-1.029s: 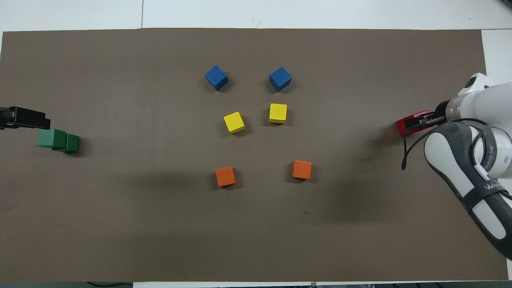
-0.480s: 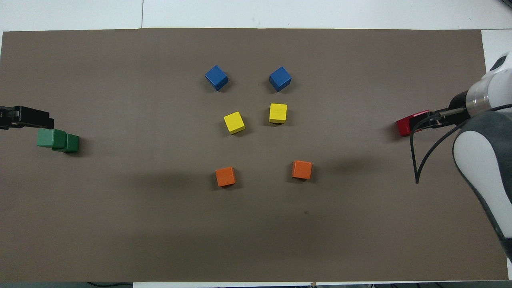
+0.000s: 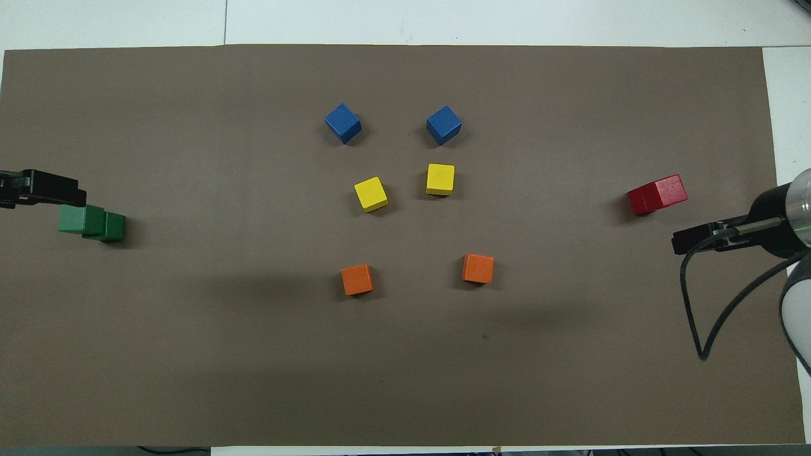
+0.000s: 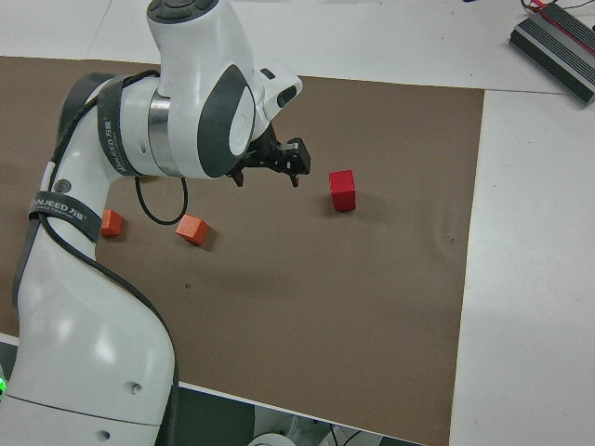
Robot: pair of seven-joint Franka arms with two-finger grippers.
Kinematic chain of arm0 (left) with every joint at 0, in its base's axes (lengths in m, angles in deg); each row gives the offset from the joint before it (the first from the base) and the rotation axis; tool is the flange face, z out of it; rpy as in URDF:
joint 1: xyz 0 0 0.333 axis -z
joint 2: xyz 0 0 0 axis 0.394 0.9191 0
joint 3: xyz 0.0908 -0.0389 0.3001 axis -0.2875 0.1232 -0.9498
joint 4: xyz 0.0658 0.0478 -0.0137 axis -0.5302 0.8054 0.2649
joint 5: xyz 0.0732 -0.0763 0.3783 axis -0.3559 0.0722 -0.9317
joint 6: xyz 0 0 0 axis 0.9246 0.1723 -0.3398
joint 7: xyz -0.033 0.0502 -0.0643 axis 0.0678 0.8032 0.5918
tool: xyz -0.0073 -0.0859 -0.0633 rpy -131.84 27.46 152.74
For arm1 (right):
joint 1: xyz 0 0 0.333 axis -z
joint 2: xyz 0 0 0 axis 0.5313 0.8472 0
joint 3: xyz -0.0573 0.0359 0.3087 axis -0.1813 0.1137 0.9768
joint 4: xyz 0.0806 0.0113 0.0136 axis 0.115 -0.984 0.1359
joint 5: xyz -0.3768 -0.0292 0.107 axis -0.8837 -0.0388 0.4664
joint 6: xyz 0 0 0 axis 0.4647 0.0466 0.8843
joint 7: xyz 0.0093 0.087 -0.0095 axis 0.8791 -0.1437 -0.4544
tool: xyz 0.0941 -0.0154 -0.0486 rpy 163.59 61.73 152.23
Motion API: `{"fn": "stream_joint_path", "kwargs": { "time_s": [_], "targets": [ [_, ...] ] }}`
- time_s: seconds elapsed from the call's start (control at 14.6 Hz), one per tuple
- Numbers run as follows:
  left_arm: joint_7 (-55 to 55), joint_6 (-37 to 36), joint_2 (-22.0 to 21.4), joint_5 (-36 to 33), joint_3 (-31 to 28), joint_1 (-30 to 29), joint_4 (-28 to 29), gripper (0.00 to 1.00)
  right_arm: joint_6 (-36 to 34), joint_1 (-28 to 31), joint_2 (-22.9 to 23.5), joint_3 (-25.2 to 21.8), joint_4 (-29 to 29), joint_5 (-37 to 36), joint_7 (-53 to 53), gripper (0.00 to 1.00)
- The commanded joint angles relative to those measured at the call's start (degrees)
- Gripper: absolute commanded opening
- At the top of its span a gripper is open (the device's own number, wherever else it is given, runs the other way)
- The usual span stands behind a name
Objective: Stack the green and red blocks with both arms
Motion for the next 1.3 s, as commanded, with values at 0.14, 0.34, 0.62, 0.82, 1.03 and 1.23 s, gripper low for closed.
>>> {"fn": "stream_joint_path", "kwargs": {
  "time_s": [0.14, 0.34, 0.62, 0.82, 1.03, 1.23],
  "targets": [
    [0.9, -2.0, 1.4, 0.4, -1.4, 1.8, -2.2, 1.00, 2.2, -0.2, 0.9, 1.6, 1.3, 0.8, 2.5, 0.99],
    [0.9, -2.1, 1.9, 0.4, -1.9, 2.1, -2.2, 1.00, 3.3, -3.6, 2.4, 0.0, 1.3, 0.2, 2.9, 0.98],
    [0.9, -1.9, 1.3, 0.4, -1.6, 1.7, -2.2, 1.00, 3.5, -0.4, 3.8, 1.1, 3.1, 0.0, 2.9, 0.98],
    [0.9, -2.0, 1.0, 0.5, -1.4, 1.2, -2.2, 1.00, 3.3, 3.5, 4.9, 4.6, 5.1, -0.1, 2.9, 0.99],
    [0.9, -2.0, 1.0, 0.5, -1.3, 1.2, -2.2, 1.00, 1.7, 3.6, 7.5, 4.6, 8.9, 0.0, 2.9, 0.98],
    [0.9, -1.9, 1.0, 0.6, -1.3, 1.2, -2.2, 1.00, 1.4, 3.6, 8.4, 4.5, 10.2, -0.2, 3.0, 0.98]
  ]
}}
